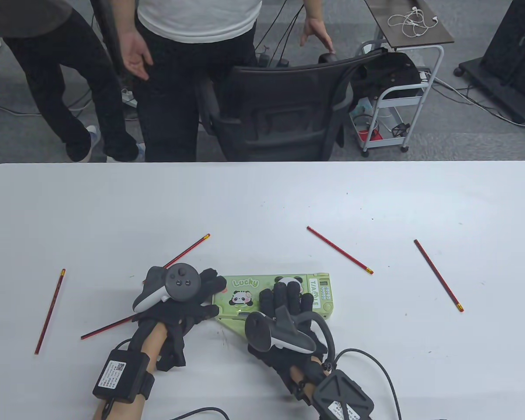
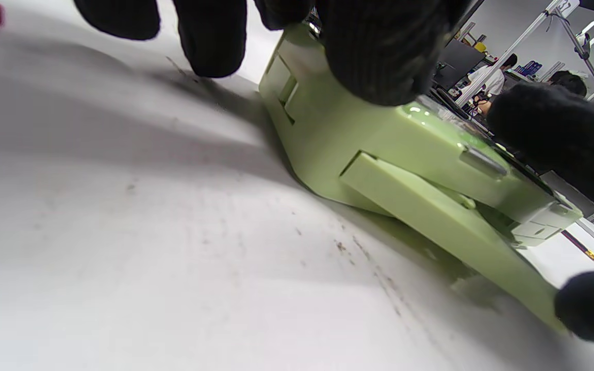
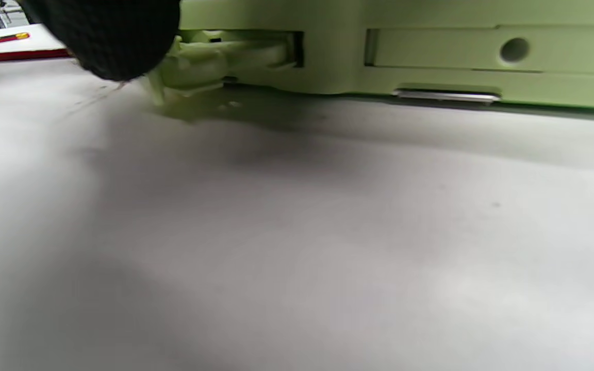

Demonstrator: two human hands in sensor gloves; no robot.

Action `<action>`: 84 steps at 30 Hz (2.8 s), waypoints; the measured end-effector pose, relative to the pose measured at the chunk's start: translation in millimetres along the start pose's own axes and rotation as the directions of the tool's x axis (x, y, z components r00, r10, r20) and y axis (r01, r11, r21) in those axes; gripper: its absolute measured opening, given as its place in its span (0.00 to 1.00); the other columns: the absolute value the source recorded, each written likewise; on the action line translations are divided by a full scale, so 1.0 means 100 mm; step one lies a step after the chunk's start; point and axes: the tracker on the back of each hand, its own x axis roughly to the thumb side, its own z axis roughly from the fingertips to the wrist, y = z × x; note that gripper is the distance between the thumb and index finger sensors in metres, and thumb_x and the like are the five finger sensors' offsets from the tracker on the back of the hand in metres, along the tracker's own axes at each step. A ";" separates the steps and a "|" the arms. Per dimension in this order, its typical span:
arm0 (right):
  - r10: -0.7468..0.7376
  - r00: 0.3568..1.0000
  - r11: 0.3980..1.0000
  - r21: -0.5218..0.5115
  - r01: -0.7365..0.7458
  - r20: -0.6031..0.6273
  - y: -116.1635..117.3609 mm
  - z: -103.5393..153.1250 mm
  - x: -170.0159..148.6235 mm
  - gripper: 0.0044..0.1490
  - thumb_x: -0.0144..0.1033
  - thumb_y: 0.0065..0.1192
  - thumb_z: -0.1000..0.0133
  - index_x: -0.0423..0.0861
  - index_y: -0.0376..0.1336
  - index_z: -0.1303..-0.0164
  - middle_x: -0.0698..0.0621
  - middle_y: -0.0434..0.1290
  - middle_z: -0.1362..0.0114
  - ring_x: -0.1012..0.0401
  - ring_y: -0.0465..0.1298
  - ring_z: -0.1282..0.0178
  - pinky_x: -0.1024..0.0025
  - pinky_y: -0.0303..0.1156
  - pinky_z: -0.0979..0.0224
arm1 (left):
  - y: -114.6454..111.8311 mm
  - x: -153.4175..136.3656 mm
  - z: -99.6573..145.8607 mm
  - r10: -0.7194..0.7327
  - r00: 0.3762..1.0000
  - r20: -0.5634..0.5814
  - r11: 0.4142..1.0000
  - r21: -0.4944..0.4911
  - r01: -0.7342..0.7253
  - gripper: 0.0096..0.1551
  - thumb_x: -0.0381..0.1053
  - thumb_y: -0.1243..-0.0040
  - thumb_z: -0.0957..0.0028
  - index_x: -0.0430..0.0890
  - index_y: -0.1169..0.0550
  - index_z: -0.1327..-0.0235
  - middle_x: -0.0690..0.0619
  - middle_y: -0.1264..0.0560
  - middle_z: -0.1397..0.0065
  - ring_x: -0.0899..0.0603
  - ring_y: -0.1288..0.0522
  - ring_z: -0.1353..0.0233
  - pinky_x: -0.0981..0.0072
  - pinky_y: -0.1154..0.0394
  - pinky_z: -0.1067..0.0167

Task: Organize multifunction pencil case

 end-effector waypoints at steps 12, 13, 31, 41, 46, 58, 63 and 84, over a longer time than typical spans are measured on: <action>0.009 1.000 1.000 -0.030 -0.009 0.005 0.05 -0.08 -0.22 0.66 0.61 0.49 0.43 0.32 0.26 0.18 0.20 0.27 0.22 0.22 0.32 0.24 0.20 0.36 0.30 | 0.00 -0.01 0.00 0.016 1.000 0.002 1.000 -0.003 -0.016 0.40 0.50 0.37 0.44 0.56 0.40 0.19 0.47 0.49 0.10 0.33 0.33 0.16 0.28 0.39 0.27; 0.026 1.000 0.999 -0.038 -0.026 0.003 0.04 -0.08 -0.22 0.66 0.61 0.49 0.43 0.32 0.26 0.18 0.20 0.28 0.21 0.22 0.34 0.23 0.21 0.39 0.28 | 0.00 0.00 0.00 0.014 1.000 0.001 1.000 -0.003 -0.014 0.40 0.50 0.37 0.44 0.56 0.40 0.19 0.47 0.49 0.10 0.33 0.33 0.16 0.28 0.39 0.27; 0.101 0.991 0.983 -0.143 -0.113 -0.085 0.04 -0.12 -0.21 0.60 0.58 0.48 0.43 0.35 0.33 0.15 0.25 0.36 0.17 0.27 0.44 0.19 0.24 0.49 0.25 | 0.00 0.00 0.00 0.015 1.000 0.003 1.000 0.006 -0.015 0.39 0.49 0.37 0.44 0.55 0.40 0.19 0.46 0.49 0.10 0.33 0.33 0.16 0.28 0.38 0.27; 0.295 0.950 0.932 -0.187 -0.310 -0.101 0.12 -0.11 -0.06 0.55 0.53 0.42 0.43 0.34 0.36 0.15 0.22 0.42 0.17 0.25 0.52 0.21 0.30 0.58 0.24 | 0.00 0.01 0.00 0.007 1.000 0.002 1.000 0.007 -0.007 0.39 0.49 0.37 0.44 0.55 0.40 0.19 0.46 0.49 0.10 0.33 0.33 0.16 0.28 0.38 0.27; 0.306 0.947 0.935 -0.156 -0.318 -0.095 0.08 -0.13 -0.03 0.54 0.52 0.45 0.42 0.32 0.36 0.15 0.21 0.43 0.18 0.23 0.53 0.22 0.31 0.59 0.25 | 0.00 0.01 0.00 0.014 1.000 0.005 1.000 0.008 -0.014 0.39 0.49 0.37 0.44 0.55 0.40 0.19 0.46 0.49 0.10 0.33 0.33 0.16 0.28 0.38 0.27; 0.174 0.983 0.977 -0.120 -0.179 -0.050 -0.04 -0.09 -0.21 0.58 0.59 0.44 0.44 0.34 0.36 0.15 0.26 0.42 0.16 0.28 0.51 0.19 0.30 0.55 0.23 | -0.01 0.01 -0.01 0.004 1.000 0.002 1.000 0.010 -0.004 0.39 0.50 0.37 0.44 0.55 0.40 0.19 0.46 0.49 0.10 0.33 0.33 0.16 0.28 0.38 0.27; 0.016 1.000 0.988 -0.153 -0.018 -0.015 -0.17 0.05 -0.44 0.60 0.60 0.44 0.45 0.35 0.34 0.15 0.26 0.36 0.16 0.26 0.40 0.19 0.24 0.46 0.24 | -0.01 0.01 -0.01 0.006 1.000 0.002 1.000 0.008 -0.006 0.39 0.50 0.37 0.44 0.55 0.40 0.19 0.46 0.49 0.10 0.33 0.33 0.16 0.28 0.38 0.27; -0.221 0.959 0.950 -0.261 0.170 -0.179 -0.39 0.43 -1.79 0.59 0.59 0.50 0.43 0.37 0.35 0.14 0.22 0.31 0.18 0.23 0.32 0.22 0.19 0.37 0.29 | -0.02 0.06 0.01 -0.038 0.999 0.012 0.999 0.005 0.038 0.40 0.48 0.38 0.42 0.52 0.41 0.18 0.43 0.50 0.10 0.28 0.40 0.15 0.25 0.41 0.28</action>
